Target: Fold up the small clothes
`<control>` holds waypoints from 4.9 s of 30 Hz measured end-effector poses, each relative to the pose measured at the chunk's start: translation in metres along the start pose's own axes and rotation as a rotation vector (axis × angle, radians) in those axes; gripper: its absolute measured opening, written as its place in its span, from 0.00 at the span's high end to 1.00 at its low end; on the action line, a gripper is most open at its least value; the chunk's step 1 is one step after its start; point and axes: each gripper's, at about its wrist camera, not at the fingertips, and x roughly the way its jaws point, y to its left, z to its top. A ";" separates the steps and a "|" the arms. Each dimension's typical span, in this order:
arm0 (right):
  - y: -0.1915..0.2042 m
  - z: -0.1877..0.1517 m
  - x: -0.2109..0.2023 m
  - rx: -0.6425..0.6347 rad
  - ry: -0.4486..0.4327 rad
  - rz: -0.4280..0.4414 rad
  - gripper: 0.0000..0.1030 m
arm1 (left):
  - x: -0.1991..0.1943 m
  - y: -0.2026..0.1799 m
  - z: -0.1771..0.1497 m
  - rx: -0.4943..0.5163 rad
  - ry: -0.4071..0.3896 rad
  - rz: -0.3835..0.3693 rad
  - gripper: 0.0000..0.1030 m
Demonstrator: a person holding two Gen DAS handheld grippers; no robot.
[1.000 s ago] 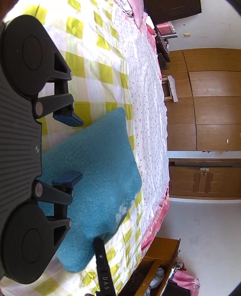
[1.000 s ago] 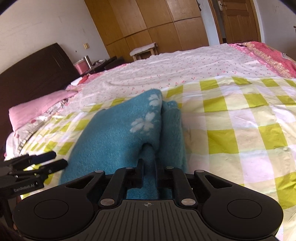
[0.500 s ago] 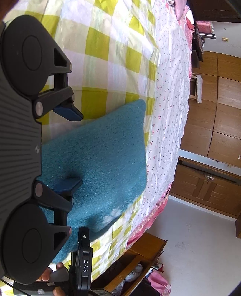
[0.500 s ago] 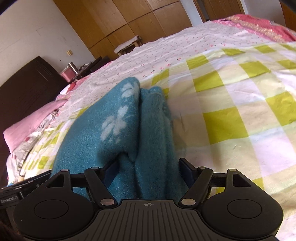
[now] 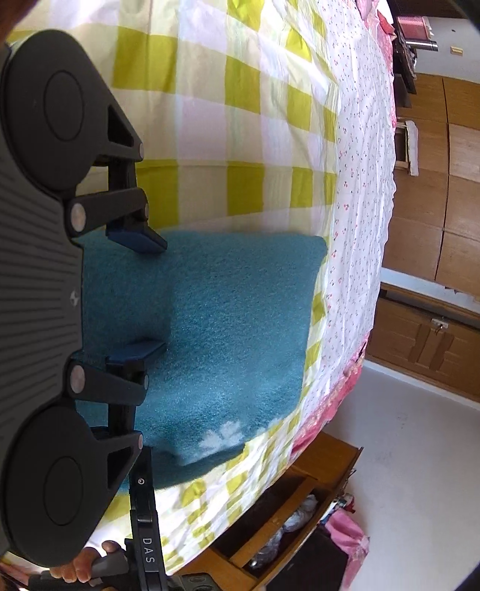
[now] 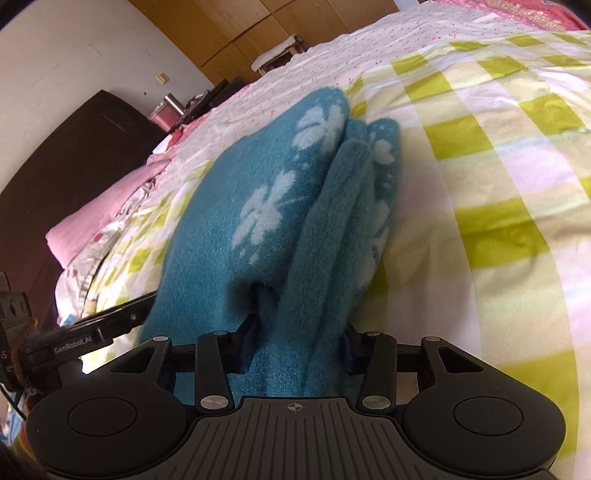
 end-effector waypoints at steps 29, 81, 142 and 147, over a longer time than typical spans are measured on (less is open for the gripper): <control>0.007 -0.057 -0.076 0.106 -0.188 -0.063 0.76 | -0.089 -0.180 -0.150 0.962 -0.132 0.022 0.36; -0.003 -0.061 -0.056 0.218 -0.229 -0.022 0.89 | -0.013 -0.177 0.035 0.406 -0.060 0.022 0.49; 0.039 -0.053 -0.080 -0.033 -0.197 0.176 0.76 | -0.015 -0.144 0.055 0.172 -0.010 -0.165 0.79; 0.021 -0.071 -0.080 0.068 -0.137 0.162 0.76 | 0.002 -0.168 0.023 0.256 0.048 -0.178 0.78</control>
